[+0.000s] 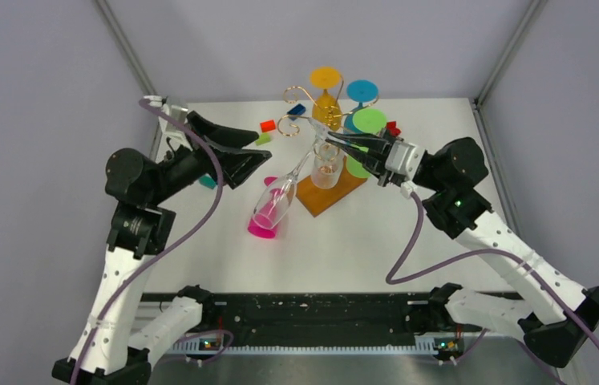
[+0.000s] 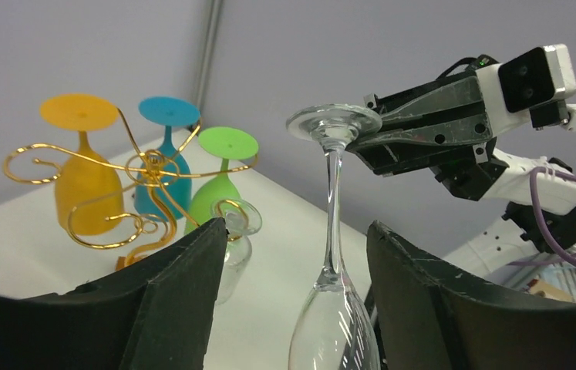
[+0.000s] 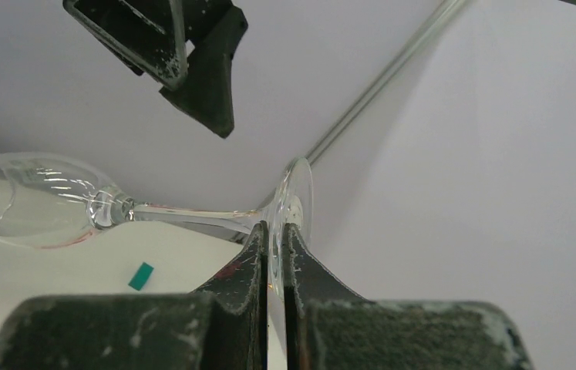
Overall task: Place the wine glass upside down on the wine glass rack
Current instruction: Turn the wine glass upside down at the wine rack.
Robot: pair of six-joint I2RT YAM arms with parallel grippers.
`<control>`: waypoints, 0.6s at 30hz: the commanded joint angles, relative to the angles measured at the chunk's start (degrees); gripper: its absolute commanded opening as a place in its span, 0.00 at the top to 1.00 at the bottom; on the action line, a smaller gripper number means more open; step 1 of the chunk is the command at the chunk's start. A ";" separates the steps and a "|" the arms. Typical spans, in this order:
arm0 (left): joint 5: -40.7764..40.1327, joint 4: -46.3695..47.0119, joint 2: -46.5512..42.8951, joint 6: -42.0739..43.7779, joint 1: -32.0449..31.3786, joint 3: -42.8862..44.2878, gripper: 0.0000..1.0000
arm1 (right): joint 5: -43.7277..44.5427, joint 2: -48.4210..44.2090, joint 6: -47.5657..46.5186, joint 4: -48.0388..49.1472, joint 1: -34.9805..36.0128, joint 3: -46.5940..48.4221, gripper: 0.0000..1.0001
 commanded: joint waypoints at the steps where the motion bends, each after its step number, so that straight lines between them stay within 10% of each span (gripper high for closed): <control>1: 6.72 4.36 0.67 -3.47 -0.01 -1.46 0.27 | -1.57 0.98 -3.13 2.58 1.92 3.48 1.00; 18: 15.98 2.28 5.29 -0.01 -2.80 -1.90 0.28 | -1.83 5.90 -8.48 -1.59 6.73 9.68 1.00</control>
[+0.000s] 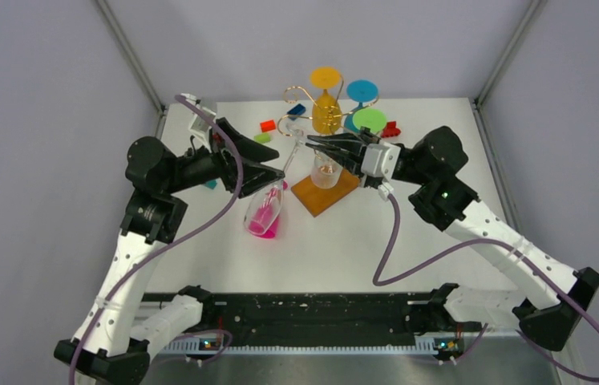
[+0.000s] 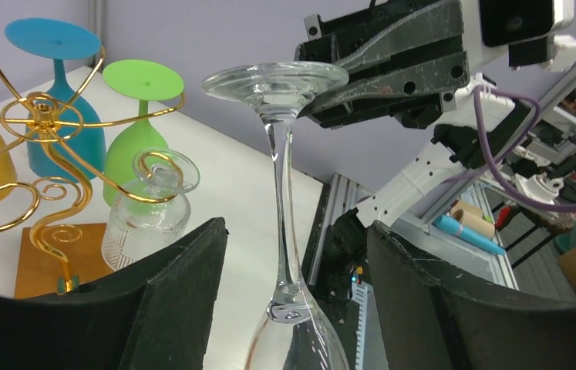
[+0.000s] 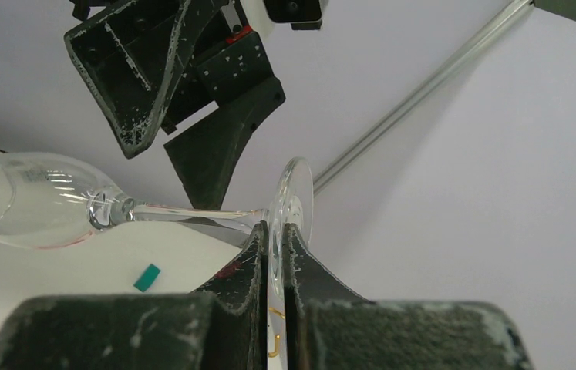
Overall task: Place the wine glass upside down on the wine glass rack
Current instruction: Turn the wine glass upside down at the wine rack.
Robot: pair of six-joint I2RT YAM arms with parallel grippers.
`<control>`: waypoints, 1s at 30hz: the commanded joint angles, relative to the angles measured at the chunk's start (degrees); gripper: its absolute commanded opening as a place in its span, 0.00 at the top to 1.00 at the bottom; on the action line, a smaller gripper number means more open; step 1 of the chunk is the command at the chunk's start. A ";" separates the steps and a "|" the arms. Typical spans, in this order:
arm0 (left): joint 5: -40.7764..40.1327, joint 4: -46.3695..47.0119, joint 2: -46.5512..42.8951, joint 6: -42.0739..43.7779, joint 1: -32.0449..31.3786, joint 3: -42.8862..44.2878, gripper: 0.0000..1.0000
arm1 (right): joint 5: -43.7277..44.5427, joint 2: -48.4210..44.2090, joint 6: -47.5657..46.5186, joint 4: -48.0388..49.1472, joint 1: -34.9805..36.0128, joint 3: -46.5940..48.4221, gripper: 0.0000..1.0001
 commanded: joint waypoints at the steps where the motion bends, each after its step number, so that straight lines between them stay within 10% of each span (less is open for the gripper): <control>1: 2.93 -1.08 0.49 4.29 -1.20 0.59 0.28 | -0.95 0.43 -0.90 3.29 1.39 4.66 1.00; 12: 2.78 -11.69 2.46 13.98 -4.23 3.21 0.42 | -1.39 1.40 -2.67 1.38 1.86 6.04 1.00; 23: 0.11 -13.60 2.58 17.01 -4.77 2.97 1.00 | -1.26 1.23 -3.93 1.10 2.08 5.15 1.00; 30: -1.96 -10.95 1.33 19.26 -4.79 0.75 1.00 | -2.08 0.80 -4.52 2.99 2.13 3.49 1.00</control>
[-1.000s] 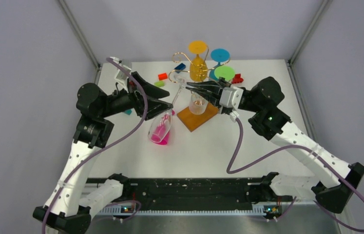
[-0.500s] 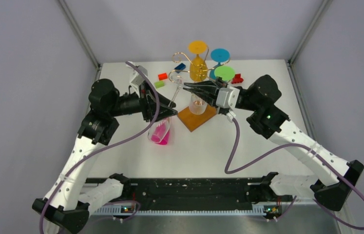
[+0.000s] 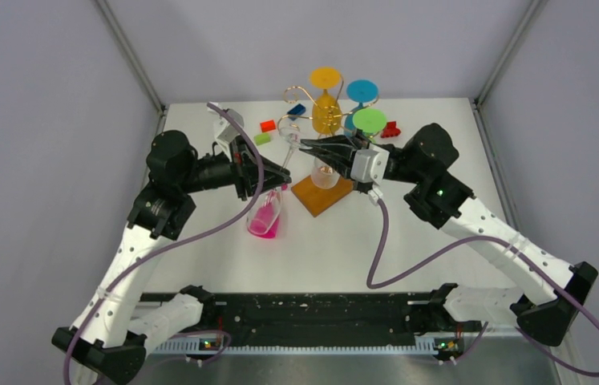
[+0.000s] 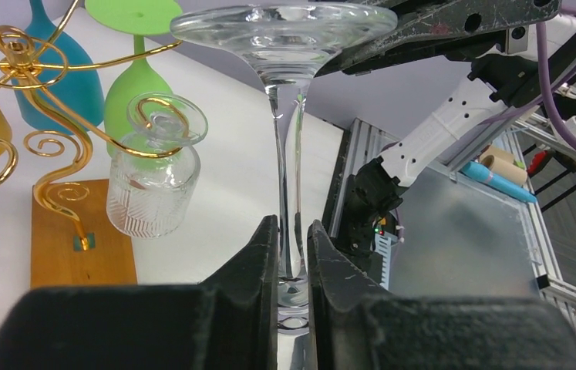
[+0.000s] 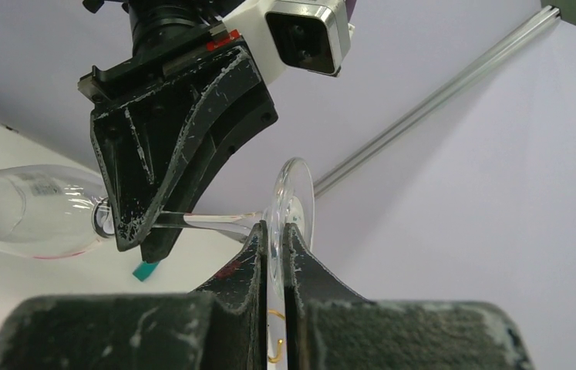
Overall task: Place the wine glass upside down on the wine glass rack
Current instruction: Turn the wine glass upside down at the wine rack.
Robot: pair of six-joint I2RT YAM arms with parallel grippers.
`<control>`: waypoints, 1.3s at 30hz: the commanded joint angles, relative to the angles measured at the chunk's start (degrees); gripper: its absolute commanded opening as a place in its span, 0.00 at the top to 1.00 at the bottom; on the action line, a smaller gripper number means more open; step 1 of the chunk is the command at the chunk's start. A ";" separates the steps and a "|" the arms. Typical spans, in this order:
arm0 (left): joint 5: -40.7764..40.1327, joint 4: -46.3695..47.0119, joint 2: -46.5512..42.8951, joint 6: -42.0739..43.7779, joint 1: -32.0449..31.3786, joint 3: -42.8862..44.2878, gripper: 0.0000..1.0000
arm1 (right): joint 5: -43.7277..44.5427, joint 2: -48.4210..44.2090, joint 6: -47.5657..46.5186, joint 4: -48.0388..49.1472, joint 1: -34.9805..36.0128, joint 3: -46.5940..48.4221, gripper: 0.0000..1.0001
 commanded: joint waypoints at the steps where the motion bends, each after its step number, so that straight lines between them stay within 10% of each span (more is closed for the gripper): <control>1: -1.90 3.12 -1.63 4.40 -0.14 -0.81 1.00 | -0.70 -1.26 0.88 7.57 0.54 0.93 1.00; 6: -5.79 4.33 -3.67 5.80 -0.12 -2.51 1.00 | -1.40 -1.47 1.43 9.00 0.63 0.04 0.91; 8: -8.46 3.76 -4.49 6.18 -0.07 -2.54 1.00 | -2.22 -1.15 0.39 4.17 0.66 1.86 0.63; 11: -11.85 5.31 -5.73 7.48 0.05 -2.62 1.00 | -0.63 -2.59 -0.84 3.63 0.69 0.54 0.46; 20: -17.94 11.14 -6.55 9.93 0.98 -2.11 1.00 | 18.26 -7.96 9.36 18.07 0.61 -8.10 0.47; 26: -19.66 20.38 -7.00 5.30 6.75 -6.65 1.00 | 51.51 5.37 25.34 -16.86 0.51 20.00 0.50; 32: -13.14 39.88 -2.27 -11.63 19.27 -12.62 1.00 | 51.81 19.22 36.64 -43.86 -3.65 41.06 0.50; 39: -20.79 43.39 2.74 -7.66 20.44 -12.60 1.00 | 42.36 26.55 44.13 -50.73 -9.50 46.63 0.52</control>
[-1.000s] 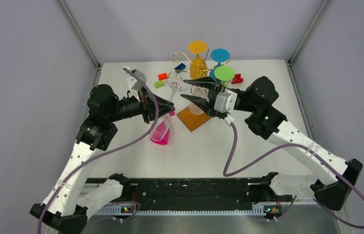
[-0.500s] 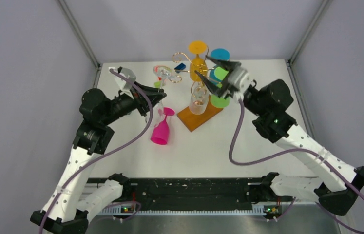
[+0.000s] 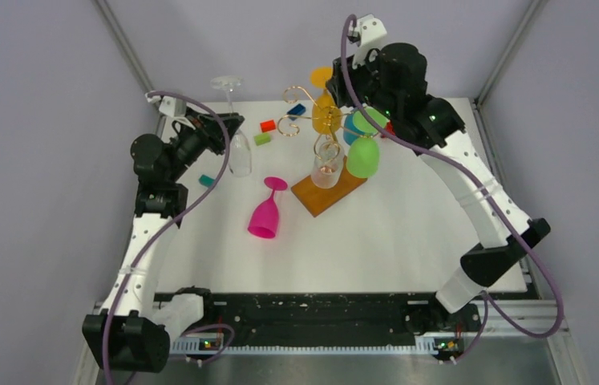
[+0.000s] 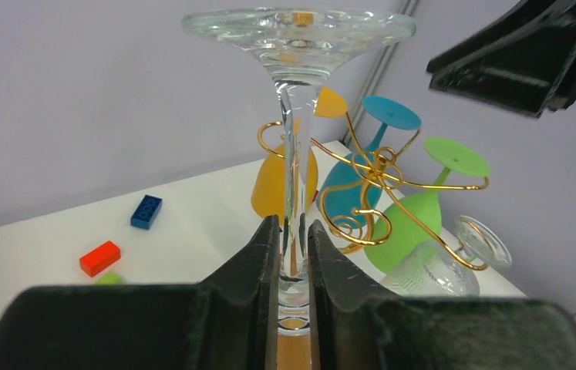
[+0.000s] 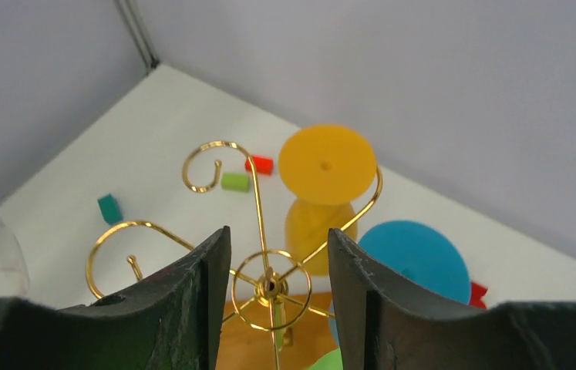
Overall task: Place the wine glass upside down on the wine glass rack
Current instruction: Turn the wine glass upside down at the wine rack.
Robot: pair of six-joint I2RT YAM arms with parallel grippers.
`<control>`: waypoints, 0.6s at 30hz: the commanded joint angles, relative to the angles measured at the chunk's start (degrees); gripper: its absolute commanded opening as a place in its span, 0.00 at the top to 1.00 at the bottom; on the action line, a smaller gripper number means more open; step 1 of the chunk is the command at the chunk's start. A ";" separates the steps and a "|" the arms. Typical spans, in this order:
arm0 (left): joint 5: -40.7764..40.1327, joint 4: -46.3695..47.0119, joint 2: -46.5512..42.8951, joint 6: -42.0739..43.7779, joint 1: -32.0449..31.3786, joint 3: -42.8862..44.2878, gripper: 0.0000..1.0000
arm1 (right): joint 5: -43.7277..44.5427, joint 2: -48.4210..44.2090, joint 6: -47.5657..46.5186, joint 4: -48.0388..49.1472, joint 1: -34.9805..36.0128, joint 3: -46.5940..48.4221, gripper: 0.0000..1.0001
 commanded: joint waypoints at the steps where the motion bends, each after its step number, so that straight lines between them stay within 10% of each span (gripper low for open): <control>1: -4.62 11.87 0.03 0.08 0.11 -0.19 1.00 | -3.44 3.50 6.36 -9.15 -1.87 3.99 0.52; 18: -0.06 22.60 7.53 5.11 0.07 -3.55 1.00 | -2.89 8.01 6.01 -10.89 -2.03 4.69 0.64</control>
